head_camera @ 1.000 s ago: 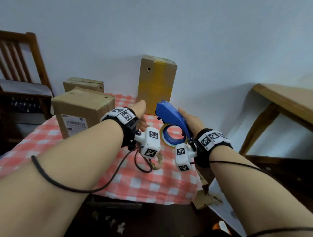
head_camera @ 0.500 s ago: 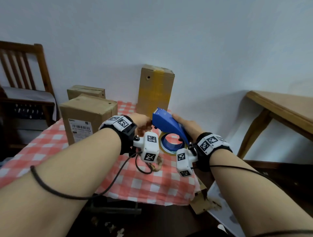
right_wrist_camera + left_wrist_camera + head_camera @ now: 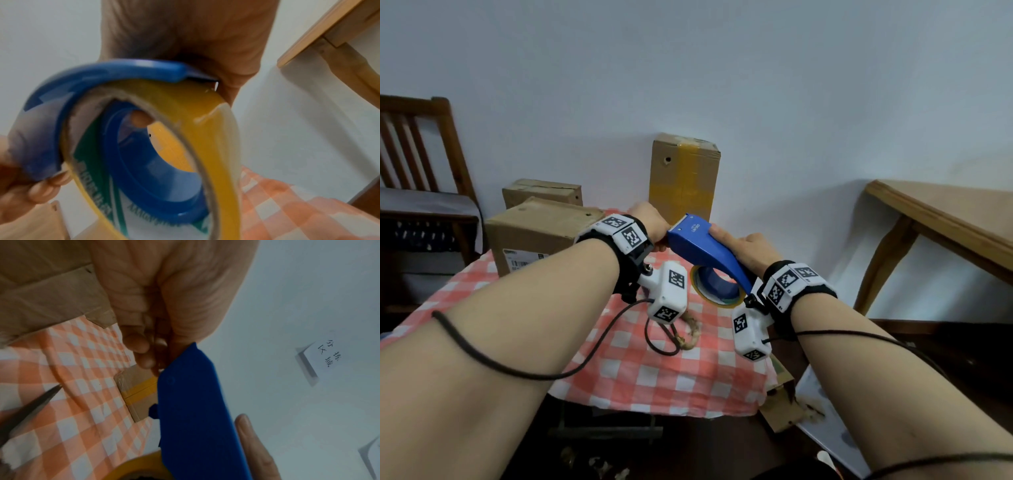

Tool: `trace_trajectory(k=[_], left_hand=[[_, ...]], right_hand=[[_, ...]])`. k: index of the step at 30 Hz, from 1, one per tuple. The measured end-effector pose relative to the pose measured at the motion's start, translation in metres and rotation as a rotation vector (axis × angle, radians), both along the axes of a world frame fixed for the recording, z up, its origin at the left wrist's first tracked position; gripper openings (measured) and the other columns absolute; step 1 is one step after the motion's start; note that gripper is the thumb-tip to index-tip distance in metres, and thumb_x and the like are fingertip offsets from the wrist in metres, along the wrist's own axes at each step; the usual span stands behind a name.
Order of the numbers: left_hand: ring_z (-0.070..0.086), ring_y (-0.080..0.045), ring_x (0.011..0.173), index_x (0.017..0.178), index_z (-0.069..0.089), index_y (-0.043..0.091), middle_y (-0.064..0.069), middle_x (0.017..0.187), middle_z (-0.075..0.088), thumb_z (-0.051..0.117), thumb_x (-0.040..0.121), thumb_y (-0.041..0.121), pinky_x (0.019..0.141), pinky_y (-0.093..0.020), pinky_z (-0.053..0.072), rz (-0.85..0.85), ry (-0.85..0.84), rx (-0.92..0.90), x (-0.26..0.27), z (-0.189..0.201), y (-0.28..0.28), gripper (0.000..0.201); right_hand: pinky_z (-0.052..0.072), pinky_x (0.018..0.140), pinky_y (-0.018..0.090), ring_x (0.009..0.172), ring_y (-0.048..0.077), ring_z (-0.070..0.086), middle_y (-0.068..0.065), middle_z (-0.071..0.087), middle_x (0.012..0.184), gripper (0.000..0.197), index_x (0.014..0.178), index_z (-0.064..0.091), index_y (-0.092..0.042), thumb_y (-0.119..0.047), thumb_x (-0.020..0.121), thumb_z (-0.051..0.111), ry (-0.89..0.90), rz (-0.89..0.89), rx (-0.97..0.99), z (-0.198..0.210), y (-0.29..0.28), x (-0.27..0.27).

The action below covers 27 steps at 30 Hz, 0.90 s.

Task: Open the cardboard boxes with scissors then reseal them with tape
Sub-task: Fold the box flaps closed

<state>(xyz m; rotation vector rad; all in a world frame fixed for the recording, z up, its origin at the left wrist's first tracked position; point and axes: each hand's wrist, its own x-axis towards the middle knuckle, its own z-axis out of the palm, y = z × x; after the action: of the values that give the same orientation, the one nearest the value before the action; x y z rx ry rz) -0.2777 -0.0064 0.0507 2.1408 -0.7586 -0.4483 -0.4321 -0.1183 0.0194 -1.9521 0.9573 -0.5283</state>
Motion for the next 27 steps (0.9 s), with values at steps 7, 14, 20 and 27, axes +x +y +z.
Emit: trace_trajectory(k=[7, 14, 20, 27], left_hand=[[0.059, -0.026, 0.068, 0.087, 0.069, -0.007, -0.017, 0.075, 0.066, 0.063, 0.091, 0.011, 0.085, -0.04, 0.056, -0.008, -0.039, -0.038, 0.003, 0.004, -0.007, 0.019], [0.059, -0.021, 0.064, 0.08, 0.07, 0.001, -0.007, 0.067, 0.065, 0.065, 0.09, 0.02, 0.083, -0.041, 0.056, -0.044, -0.138, -0.081, 0.019, 0.012, 0.008, 0.022], [0.061, -0.016, 0.087, 0.1, 0.074, 0.011, 0.0, 0.093, 0.071, 0.059, 0.094, 0.03, 0.077, -0.027, 0.043, -0.284, -0.613, 0.064, -0.003, 0.02, 0.009, 0.026], [0.063, -0.022, 0.09, 0.095, 0.073, 0.008, -0.005, 0.098, 0.071, 0.057, 0.095, 0.026, 0.087, -0.034, 0.049, -0.192, -0.606, -0.197, 0.013, 0.04, 0.009, 0.024]], right_hand=[[0.045, 0.052, 0.022, 0.054, 0.016, 0.057, 0.003, 0.062, 0.063, 0.059, 0.07, 0.063, -0.009, -0.067, 0.076, 0.061, 0.006, 0.007, -0.022, 0.005, -0.005, -0.006], [0.043, 0.059, 0.029, 0.058, 0.022, 0.056, 0.006, 0.061, 0.064, 0.062, 0.065, 0.062, -0.01, -0.072, 0.073, 0.061, 0.147, -0.036, -0.09, -0.015, -0.015, -0.015], [0.04, 0.055, 0.026, 0.062, 0.021, 0.057, 0.004, 0.061, 0.067, 0.062, 0.071, 0.058, -0.01, -0.072, 0.077, 0.055, 0.265, -0.059, -0.152, -0.008, -0.01, 0.008], [0.042, 0.071, 0.033, 0.089, 0.035, 0.06, 0.019, 0.064, 0.096, 0.059, 0.084, 0.061, -0.004, -0.059, 0.092, 0.043, 0.45, -0.125, -0.297, -0.027, -0.025, 0.036]])
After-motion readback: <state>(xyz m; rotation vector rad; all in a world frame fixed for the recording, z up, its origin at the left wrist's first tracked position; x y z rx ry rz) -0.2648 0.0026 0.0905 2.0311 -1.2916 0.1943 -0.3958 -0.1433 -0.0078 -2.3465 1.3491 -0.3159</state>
